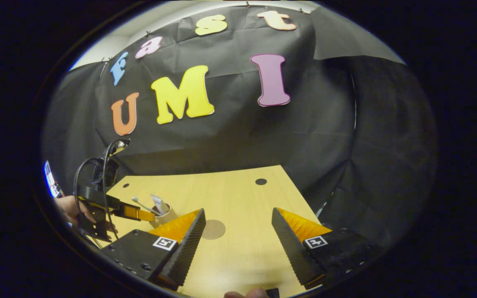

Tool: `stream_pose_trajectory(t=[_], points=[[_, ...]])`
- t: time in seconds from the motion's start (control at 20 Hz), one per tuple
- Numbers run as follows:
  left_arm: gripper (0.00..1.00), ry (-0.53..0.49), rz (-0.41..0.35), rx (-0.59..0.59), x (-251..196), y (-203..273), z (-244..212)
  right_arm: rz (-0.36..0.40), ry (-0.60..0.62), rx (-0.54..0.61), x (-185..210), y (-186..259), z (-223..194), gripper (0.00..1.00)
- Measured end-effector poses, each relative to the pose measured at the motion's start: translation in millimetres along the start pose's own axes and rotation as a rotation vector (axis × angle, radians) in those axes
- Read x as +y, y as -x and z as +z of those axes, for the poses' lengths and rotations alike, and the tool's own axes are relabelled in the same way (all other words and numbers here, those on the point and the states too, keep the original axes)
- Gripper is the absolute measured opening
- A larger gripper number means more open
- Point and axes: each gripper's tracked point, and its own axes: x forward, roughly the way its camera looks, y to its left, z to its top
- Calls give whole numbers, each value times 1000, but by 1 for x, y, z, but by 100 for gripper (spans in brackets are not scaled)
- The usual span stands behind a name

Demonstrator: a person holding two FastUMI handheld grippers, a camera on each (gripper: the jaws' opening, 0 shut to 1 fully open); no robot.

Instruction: Put the toothbrush and toothpaste on the desktop into the cup, then pick up the cup and place it on the coaster on the desktop.

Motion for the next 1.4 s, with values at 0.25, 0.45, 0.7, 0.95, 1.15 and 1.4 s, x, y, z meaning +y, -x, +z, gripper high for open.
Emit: stream_pose_trajectory(t=[0.25,0.45,0.7,0.95,1.15,1.4], points=[[99,-10,13,127,-9,-21,-10,-19,-15,21,-13,-12,1,96],[96,-44,41,198,-10,-30,-13,-15,-21,41,-18,-20,0,96],[74,-30,74,270,-12,-24,-19,-29,-45,57,-29,-29,-1,96],[64,-24,81,306,-20,-1,-15,-38,-64,74,-37,-33,-5,93],[46,-16,96,320,-28,18,-7,-30,-65,81,-37,-34,-6,96],[31,-35,109,326,-38,50,15,-26,-65,90,-38,-30,-10,93]])
